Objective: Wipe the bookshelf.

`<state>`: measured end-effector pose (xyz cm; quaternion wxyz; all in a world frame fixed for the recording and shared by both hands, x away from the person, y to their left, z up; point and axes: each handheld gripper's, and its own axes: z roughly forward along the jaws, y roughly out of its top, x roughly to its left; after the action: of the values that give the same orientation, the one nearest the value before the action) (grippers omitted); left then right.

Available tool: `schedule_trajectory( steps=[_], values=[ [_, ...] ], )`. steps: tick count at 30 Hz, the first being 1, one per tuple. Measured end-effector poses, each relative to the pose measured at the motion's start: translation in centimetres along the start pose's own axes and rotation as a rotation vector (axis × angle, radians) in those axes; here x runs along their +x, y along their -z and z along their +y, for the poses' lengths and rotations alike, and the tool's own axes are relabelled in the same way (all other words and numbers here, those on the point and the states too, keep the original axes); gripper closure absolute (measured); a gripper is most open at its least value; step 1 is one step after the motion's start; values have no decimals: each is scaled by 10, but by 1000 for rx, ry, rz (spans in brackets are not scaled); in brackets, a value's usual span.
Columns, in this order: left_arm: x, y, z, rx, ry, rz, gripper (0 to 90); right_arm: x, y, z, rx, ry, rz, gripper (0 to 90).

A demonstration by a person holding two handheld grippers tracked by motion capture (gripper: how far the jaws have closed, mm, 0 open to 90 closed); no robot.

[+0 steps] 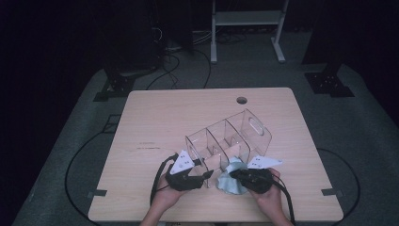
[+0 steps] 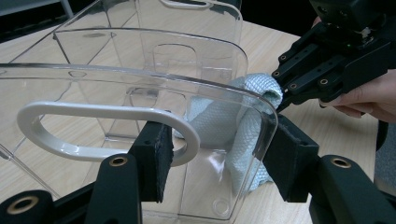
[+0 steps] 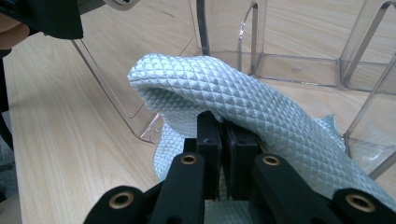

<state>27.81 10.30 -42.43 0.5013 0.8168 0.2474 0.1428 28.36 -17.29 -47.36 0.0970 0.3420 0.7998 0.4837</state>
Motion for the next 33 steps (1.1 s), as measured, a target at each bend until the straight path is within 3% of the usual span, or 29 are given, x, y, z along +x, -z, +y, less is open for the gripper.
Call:
schedule_trajectory(
  steps=[6, 14, 19, 26, 30, 33],
  values=[
    [0, 0, 0, 2, -1, -3, 461, 4, 8, 9, -32, 14, -4, 857],
    [0, 0, 0, 2, 0, -2, 461, 1, 0, 1, 7, -6, 0, 857],
    [0, 0, 0, 1, -1, -3, 461, 5, 10, 10, -46, 7, 0, 857],
    [0, 0, 0, 1, 1, -1, 461, 2, 3, 2, -4, -6, -1, 857],
    [-1, 0, 1, 0, 0, -3, 461, 6, 12, 12, -53, 14, -5, 857],
    [-1, -1, 1, 3, -3, -1, 460, 5, 11, 11, -52, 11, -5, 858]
  ],
)
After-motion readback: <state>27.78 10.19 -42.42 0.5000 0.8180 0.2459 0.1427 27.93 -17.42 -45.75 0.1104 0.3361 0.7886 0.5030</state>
